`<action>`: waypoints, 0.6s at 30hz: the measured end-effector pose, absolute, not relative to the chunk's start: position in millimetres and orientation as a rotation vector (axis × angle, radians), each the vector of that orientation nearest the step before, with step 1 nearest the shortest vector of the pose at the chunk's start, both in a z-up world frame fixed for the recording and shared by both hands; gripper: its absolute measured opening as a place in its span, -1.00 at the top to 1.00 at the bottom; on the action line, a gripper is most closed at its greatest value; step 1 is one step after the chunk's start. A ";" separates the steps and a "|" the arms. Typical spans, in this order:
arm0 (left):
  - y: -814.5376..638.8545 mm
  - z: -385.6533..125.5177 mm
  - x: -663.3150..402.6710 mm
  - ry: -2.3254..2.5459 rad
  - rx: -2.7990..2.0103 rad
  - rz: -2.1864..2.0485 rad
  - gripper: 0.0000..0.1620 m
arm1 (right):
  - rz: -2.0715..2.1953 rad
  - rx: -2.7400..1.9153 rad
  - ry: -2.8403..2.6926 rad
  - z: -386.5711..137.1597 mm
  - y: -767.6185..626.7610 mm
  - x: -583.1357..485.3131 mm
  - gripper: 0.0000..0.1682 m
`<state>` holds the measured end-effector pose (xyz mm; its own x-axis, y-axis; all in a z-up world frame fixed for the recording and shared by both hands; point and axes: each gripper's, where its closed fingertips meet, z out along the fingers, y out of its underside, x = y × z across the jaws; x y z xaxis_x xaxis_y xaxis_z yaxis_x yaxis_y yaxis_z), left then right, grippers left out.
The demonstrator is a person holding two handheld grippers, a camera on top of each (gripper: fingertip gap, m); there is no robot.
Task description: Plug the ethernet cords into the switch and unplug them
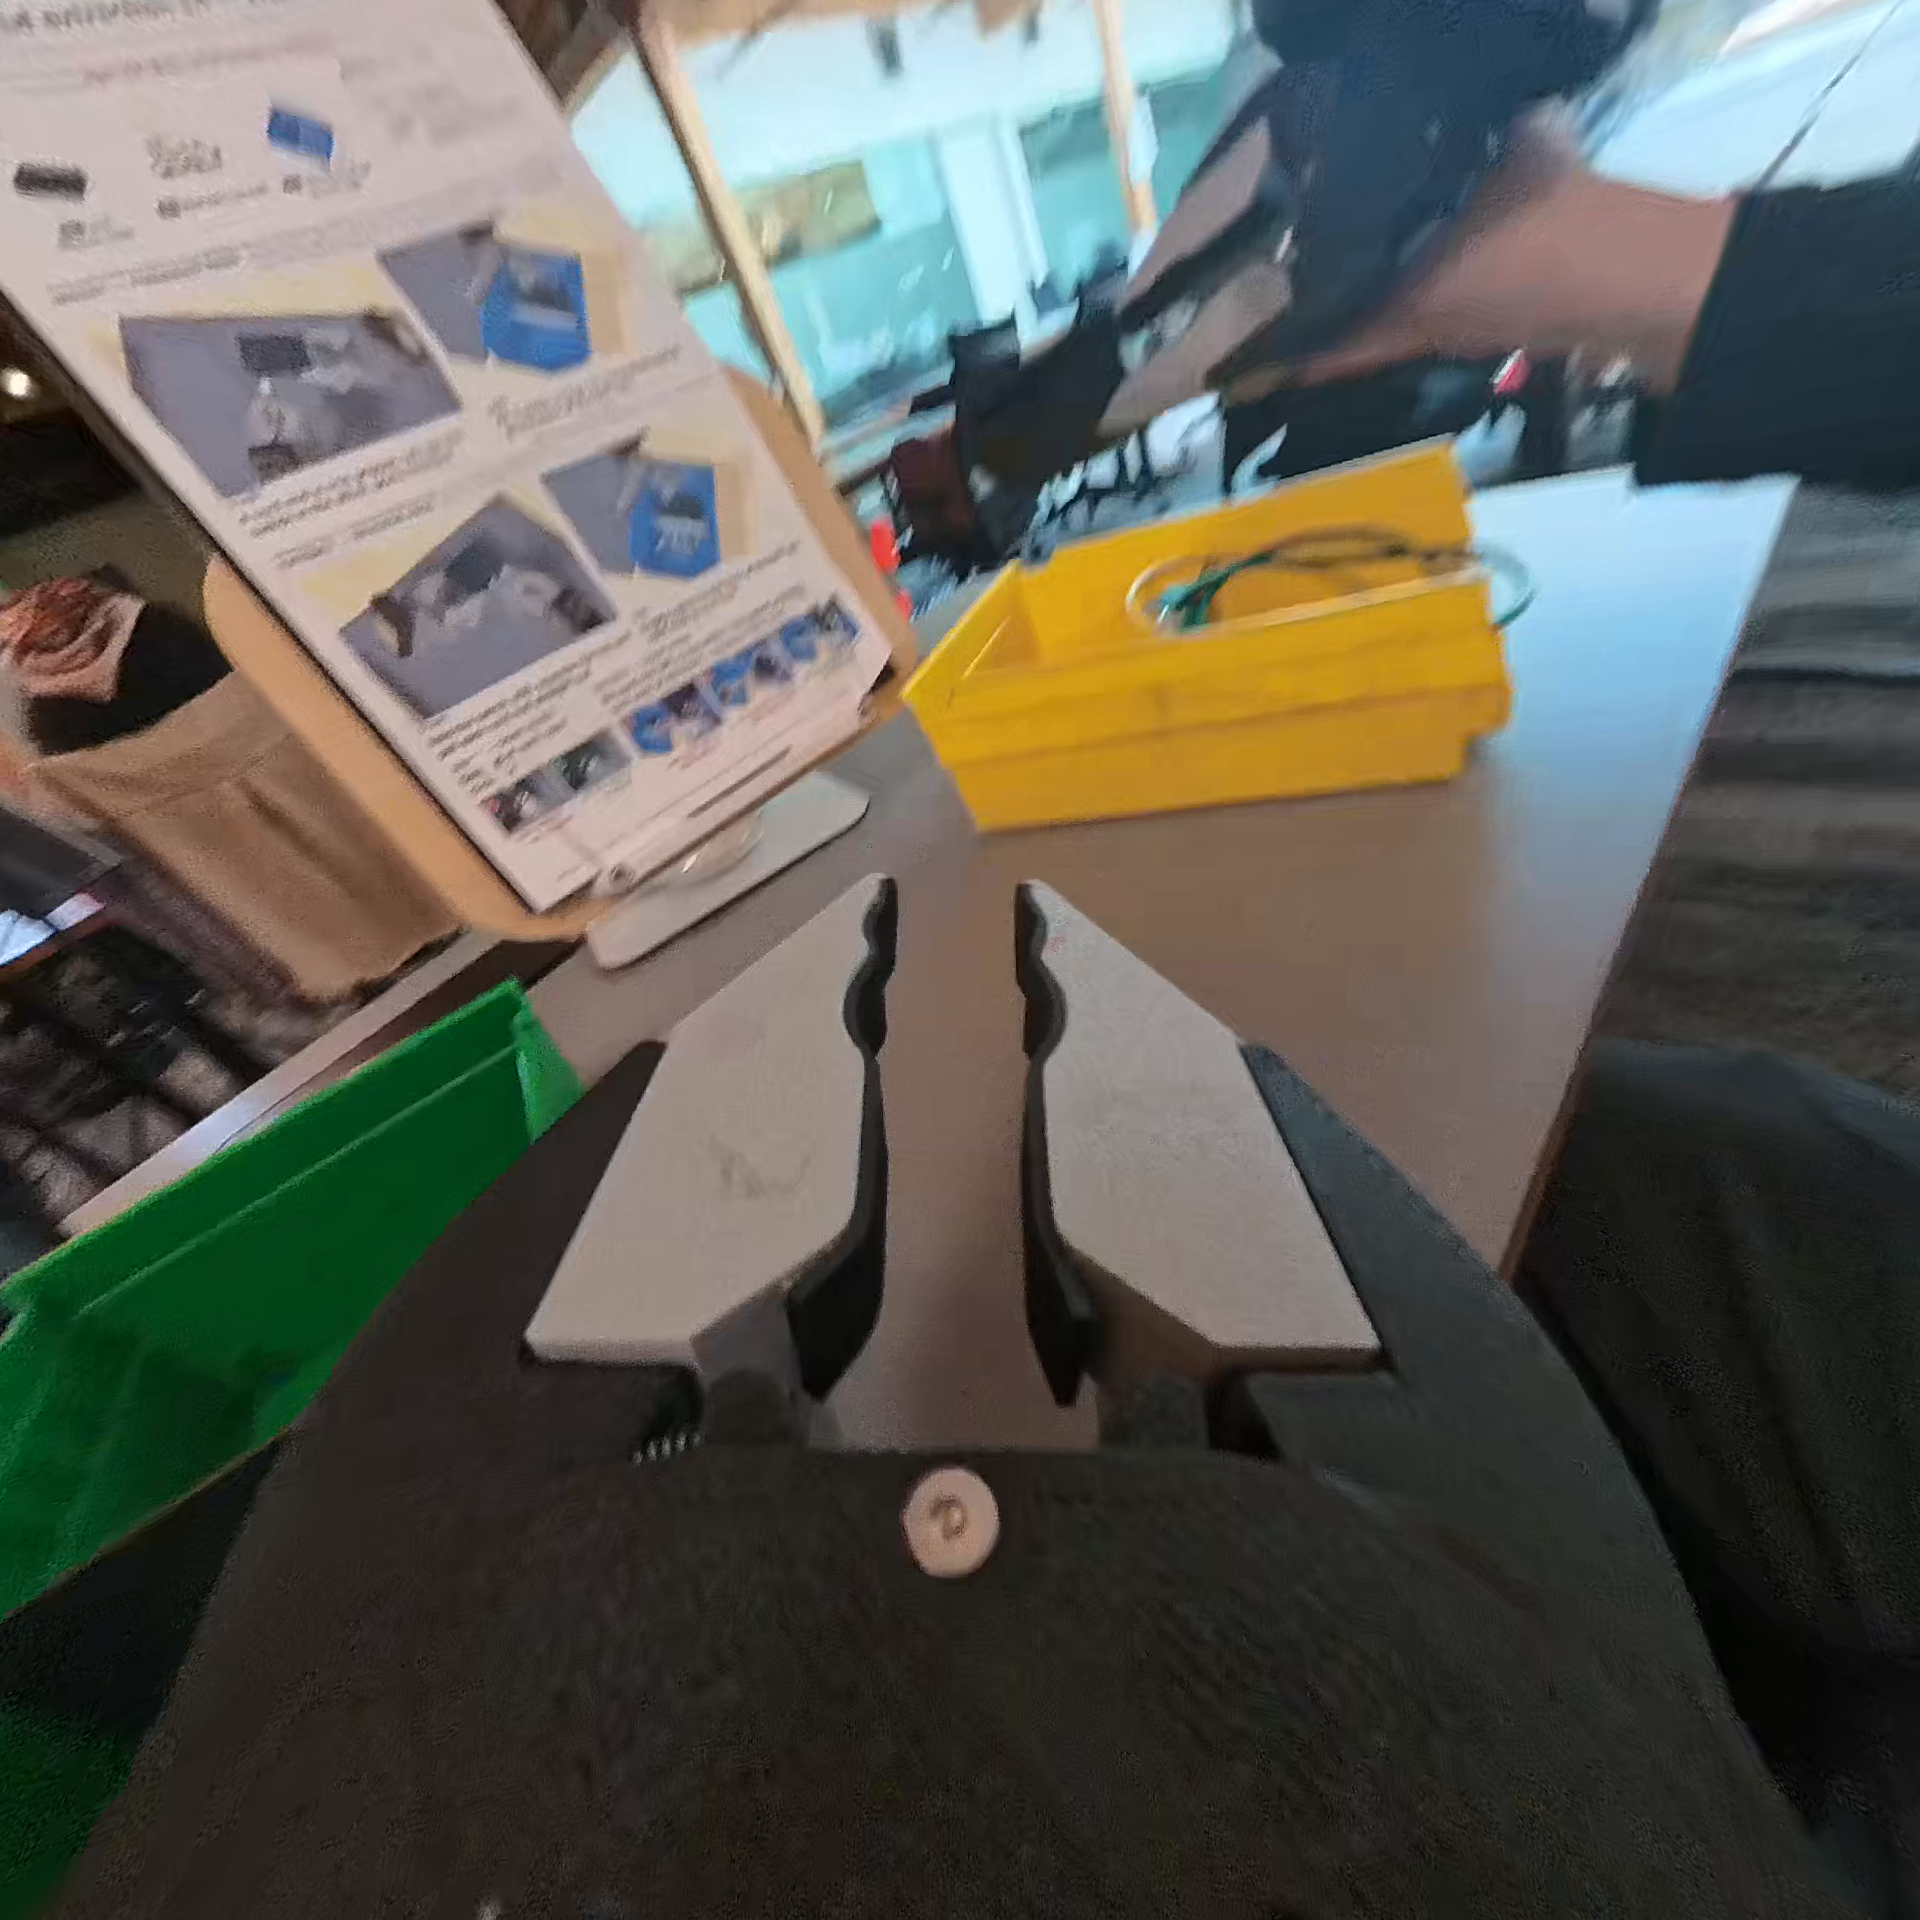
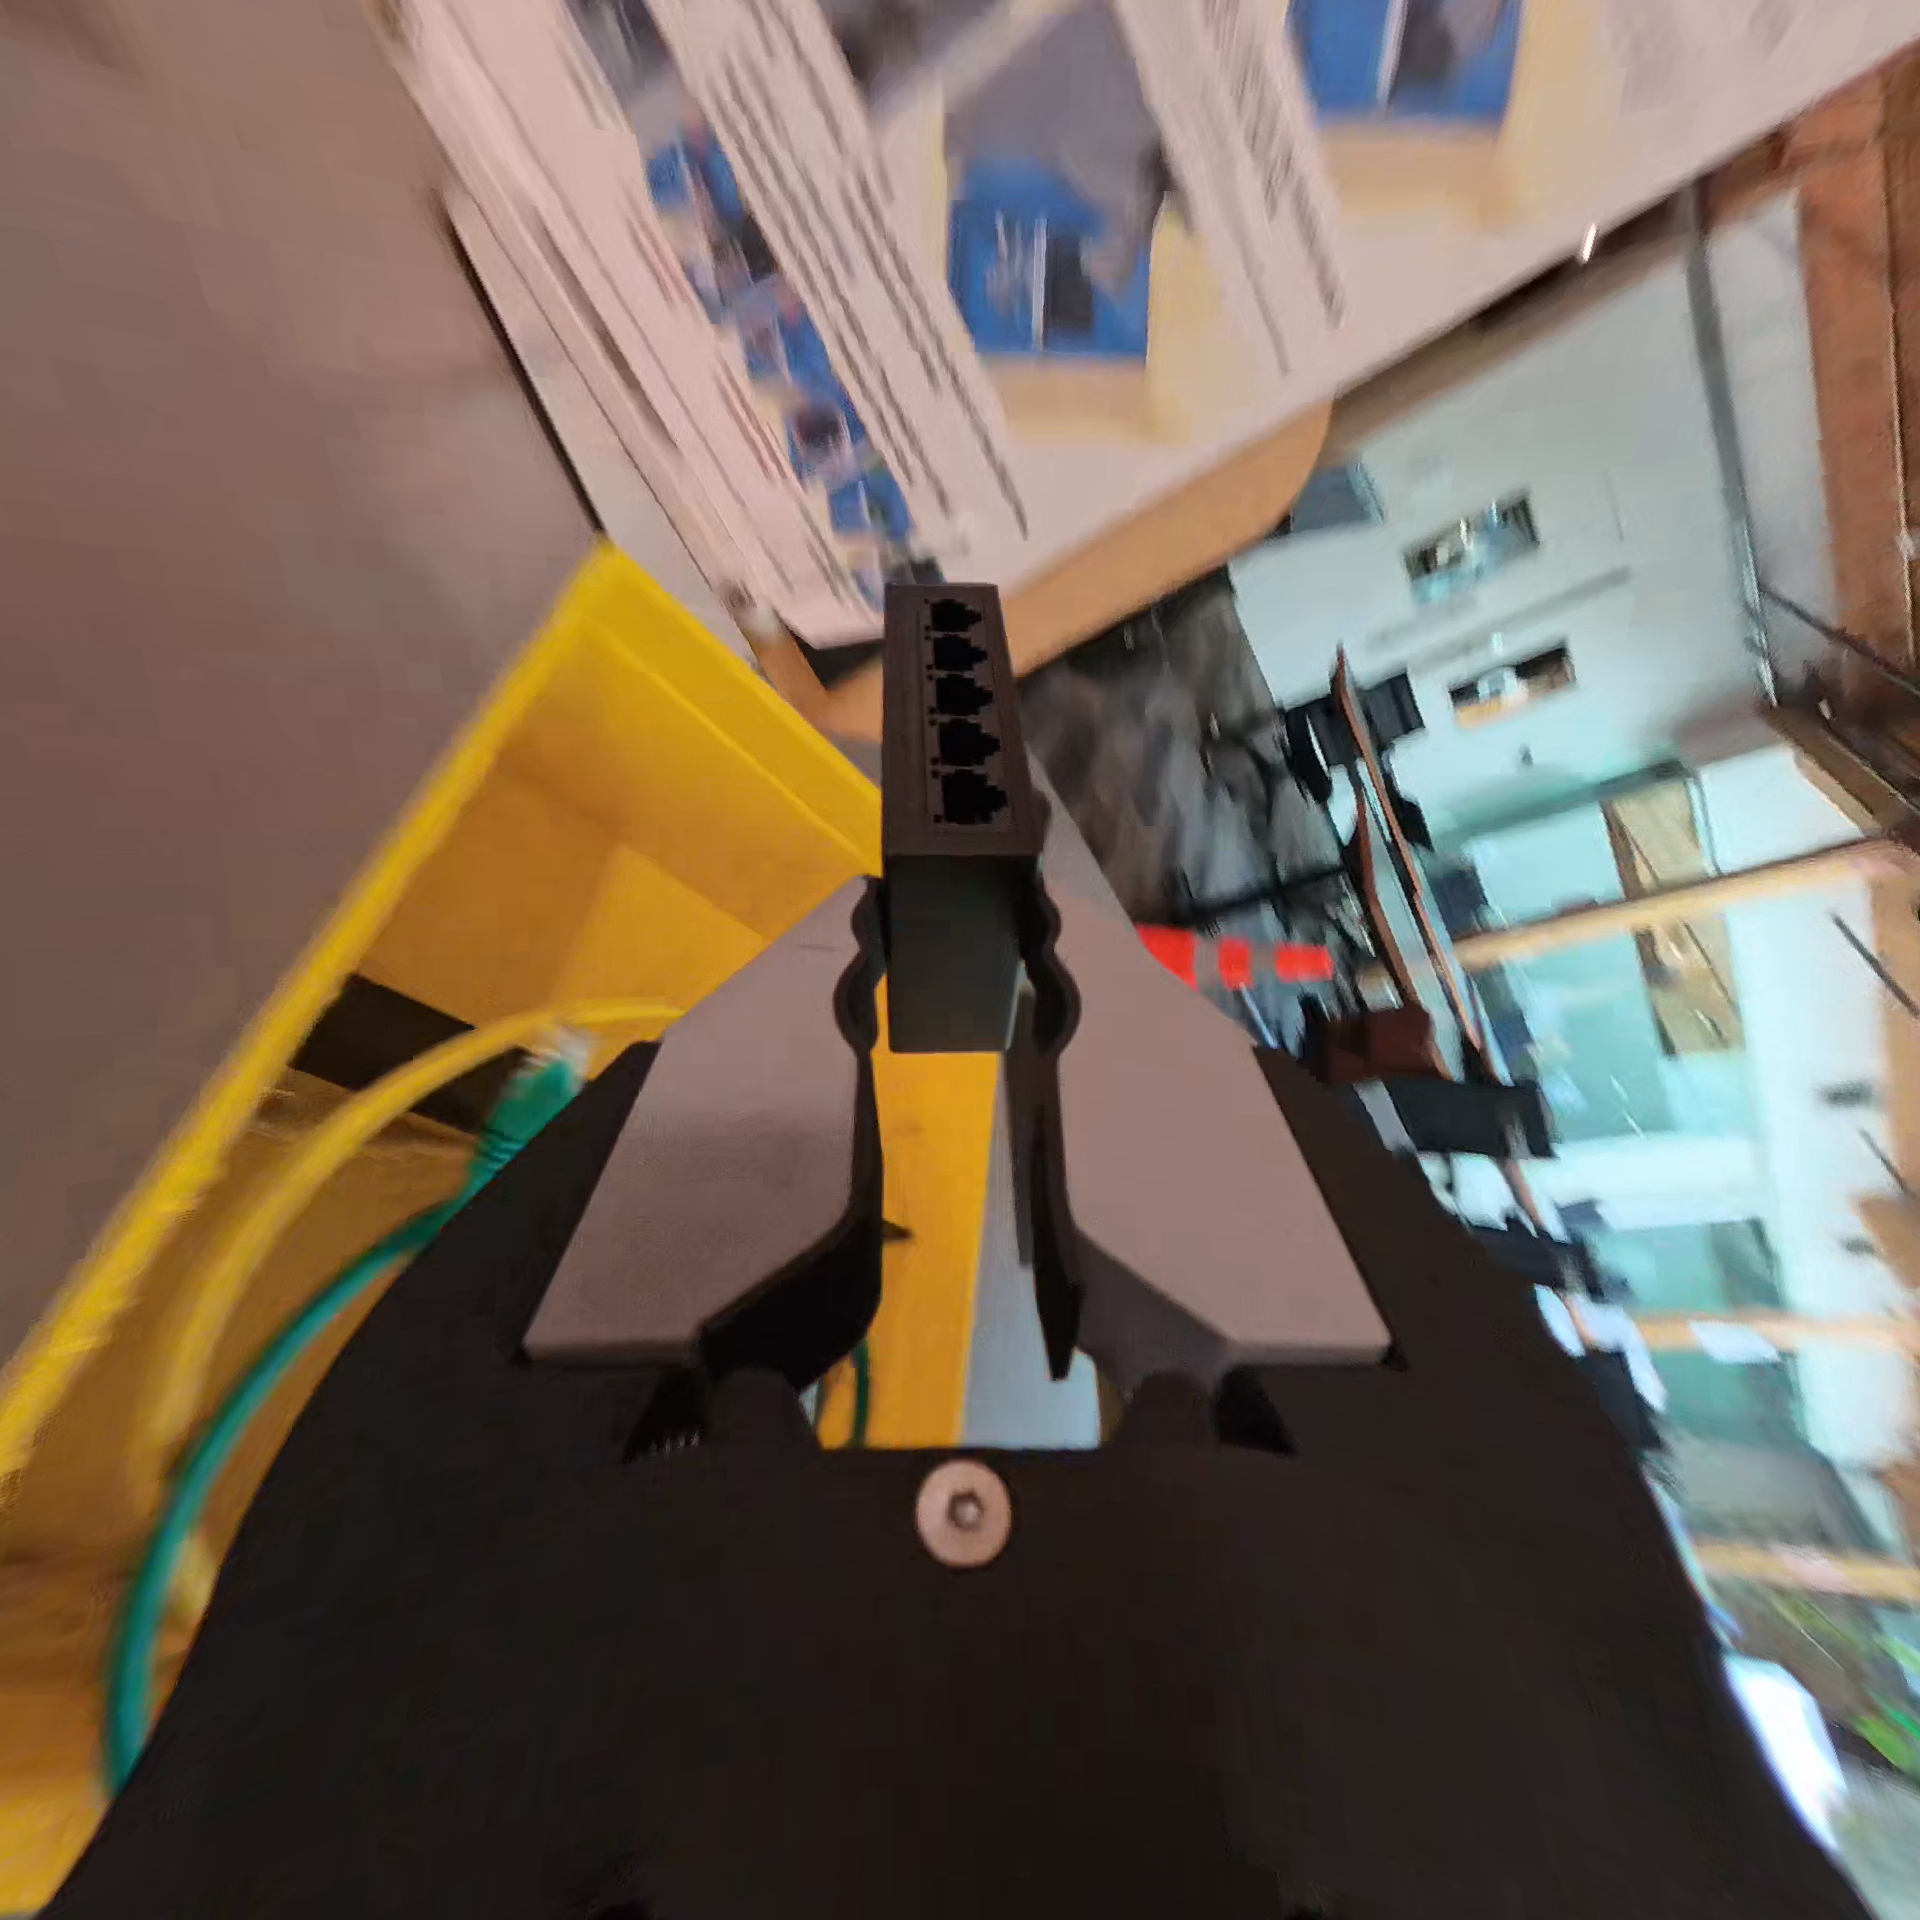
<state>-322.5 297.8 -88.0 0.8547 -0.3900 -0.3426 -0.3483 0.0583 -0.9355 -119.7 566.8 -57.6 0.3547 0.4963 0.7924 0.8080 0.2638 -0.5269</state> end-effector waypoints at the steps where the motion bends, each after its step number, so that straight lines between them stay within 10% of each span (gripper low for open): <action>1: 300.2 -94.6 -327.8 0.602 -1.599 0.011 0.75 | -0.415 -1.438 -1.313 -66.1 583.3 -114.7 0.73; 8: 305.0 -113.9 -332.9 0.606 -1.723 0.078 0.72 | -0.745 -1.699 -1.525 -143.3 631.1 -115.1 0.71; 18: 301.7 -121.1 -353.4 0.566 -1.788 0.034 0.63 | -0.401 -1.644 -1.314 -113.0 588.2 -134.0 0.58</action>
